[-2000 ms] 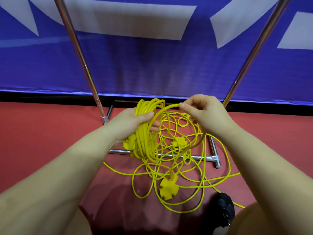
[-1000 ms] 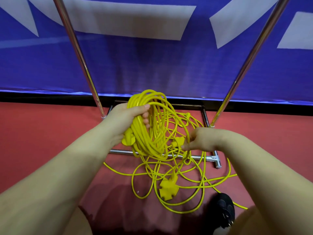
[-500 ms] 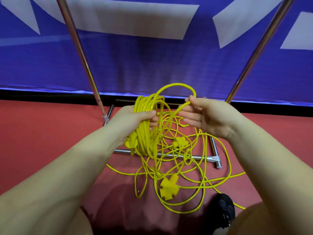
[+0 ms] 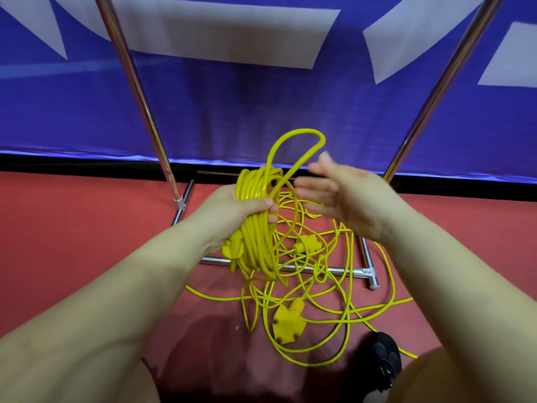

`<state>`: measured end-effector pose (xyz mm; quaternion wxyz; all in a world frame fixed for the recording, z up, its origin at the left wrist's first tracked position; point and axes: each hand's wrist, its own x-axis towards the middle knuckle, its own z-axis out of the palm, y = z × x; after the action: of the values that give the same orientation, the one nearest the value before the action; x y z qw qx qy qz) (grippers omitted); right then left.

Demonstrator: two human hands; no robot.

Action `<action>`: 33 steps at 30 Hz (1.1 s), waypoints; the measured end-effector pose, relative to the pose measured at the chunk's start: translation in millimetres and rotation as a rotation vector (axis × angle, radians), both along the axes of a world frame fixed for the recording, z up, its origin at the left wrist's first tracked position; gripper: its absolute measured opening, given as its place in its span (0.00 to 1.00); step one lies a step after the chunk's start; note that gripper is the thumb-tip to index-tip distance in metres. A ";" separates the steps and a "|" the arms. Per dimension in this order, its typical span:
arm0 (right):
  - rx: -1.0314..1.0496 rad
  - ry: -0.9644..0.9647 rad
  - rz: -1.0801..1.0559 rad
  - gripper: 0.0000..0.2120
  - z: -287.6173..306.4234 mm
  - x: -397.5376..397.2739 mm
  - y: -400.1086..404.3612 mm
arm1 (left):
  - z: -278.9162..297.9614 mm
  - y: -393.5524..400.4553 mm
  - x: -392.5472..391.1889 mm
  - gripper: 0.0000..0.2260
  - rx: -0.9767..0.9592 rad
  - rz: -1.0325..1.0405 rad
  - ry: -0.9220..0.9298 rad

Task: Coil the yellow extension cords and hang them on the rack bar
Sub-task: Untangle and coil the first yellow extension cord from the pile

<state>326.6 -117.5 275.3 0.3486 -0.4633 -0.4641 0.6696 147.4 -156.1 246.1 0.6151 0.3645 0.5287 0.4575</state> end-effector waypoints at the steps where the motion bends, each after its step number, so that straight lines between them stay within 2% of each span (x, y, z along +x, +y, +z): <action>1: 0.107 -0.221 0.120 0.08 -6.2 -1.7 -4.7 | 0.2 0.8 -1.1 0.03 -0.007 0.035 -0.009; 3: 0.310 -0.591 0.388 0.07 -20.5 -7.8 -14.3 | 1.2 2.8 -4.0 0.04 -0.023 0.102 -0.040; 4: 0.361 -0.692 0.493 0.08 -27.4 -11.2 -17.7 | 1.9 3.7 -5.7 0.04 -0.028 0.130 -0.061; 6: 0.367 -0.732 0.565 0.11 -33.9 -16.5 -22.8 | 3.8 4.5 -8.6 0.04 -0.036 0.166 -0.099; 11: 0.358 -0.689 0.539 0.11 -35.0 -21.5 -25.7 | 6.5 3.8 -11.9 0.05 -0.046 0.197 -0.133; 15: 0.394 -0.695 0.509 0.05 -35.9 -24.0 -26.2 | 7.1 3.7 -11.3 0.06 -0.041 0.203 -0.132; 18: 0.393 -0.664 0.496 0.09 -30.8 -21.7 -23.6 | 7.1 5.6 -13.4 0.07 -0.006 0.226 -0.084; 21: 0.358 -0.600 0.453 0.09 -27.1 -17.0 -21.6 | 5.3 8.8 -19.0 0.06 0.044 0.271 0.003; 23: 0.429 -0.604 0.429 0.09 -26.2 -14.2 -19.9 | 3.7 10.4 -22.4 0.05 0.051 0.285 0.036; 27: 0.576 -0.551 0.119 0.11 -20.6 -8.1 -15.5 | 0.4 13.6 -29.5 0.03 0.024 0.294 0.040; 30: 0.628 -0.731 -0.041 0.08 -19.1 0.6 -9.5 | -3.1 12.8 -30.8 0.03 0.006 0.224 0.107; 33: 0.652 -0.989 -0.011 0.05 -19.5 4.0 -6.1 | -6.1 10.5 -27.6 0.03 0.023 0.148 0.201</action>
<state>330.6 -123.6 255.8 0.2186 -0.5917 -0.7511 0.1950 119.9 -145.7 240.0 0.5196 0.3754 0.6078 0.4687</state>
